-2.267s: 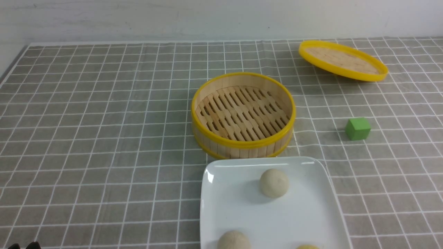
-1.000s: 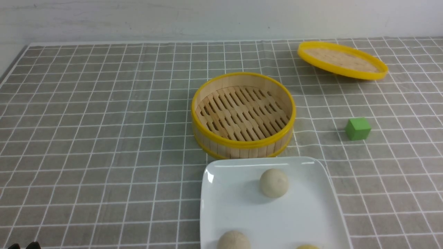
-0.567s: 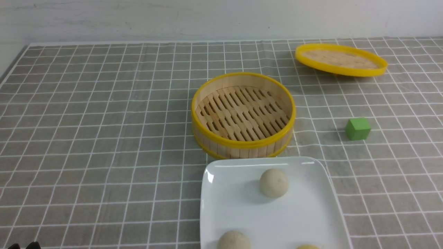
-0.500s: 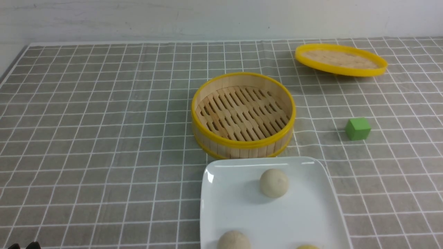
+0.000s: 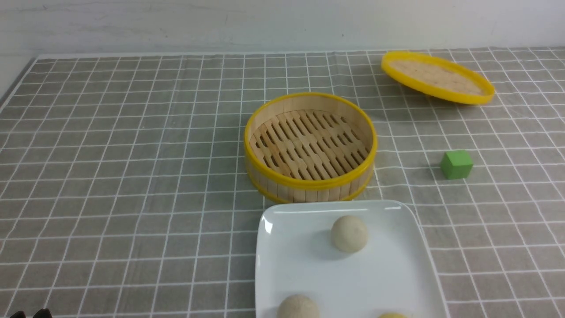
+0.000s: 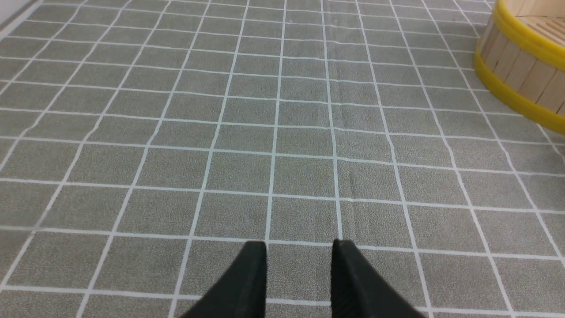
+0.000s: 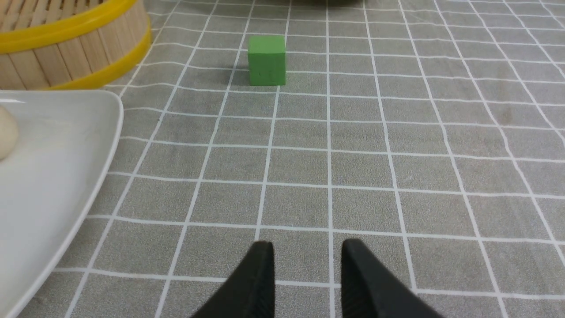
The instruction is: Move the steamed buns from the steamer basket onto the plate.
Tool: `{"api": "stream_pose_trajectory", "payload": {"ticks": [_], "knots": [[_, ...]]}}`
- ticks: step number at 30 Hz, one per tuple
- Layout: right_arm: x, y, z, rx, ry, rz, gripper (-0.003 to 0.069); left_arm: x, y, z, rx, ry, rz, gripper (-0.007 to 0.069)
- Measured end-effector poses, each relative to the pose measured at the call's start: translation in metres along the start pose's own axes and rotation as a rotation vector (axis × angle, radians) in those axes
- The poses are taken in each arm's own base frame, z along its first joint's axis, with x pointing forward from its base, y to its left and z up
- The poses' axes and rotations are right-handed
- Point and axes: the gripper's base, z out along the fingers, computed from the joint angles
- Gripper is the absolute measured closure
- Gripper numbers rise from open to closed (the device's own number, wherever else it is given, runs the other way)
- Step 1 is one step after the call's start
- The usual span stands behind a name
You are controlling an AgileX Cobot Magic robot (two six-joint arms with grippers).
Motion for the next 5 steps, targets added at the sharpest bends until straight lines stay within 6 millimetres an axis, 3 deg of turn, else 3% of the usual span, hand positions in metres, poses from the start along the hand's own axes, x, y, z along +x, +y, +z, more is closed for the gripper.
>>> {"api": "stream_pose_trajectory", "payload": {"ticks": [5], "knots": [[0.0,0.0,0.0,0.0,0.0,0.0,0.0419,0.0,0.0,0.0,0.0,0.0,0.0,0.0384]]}}
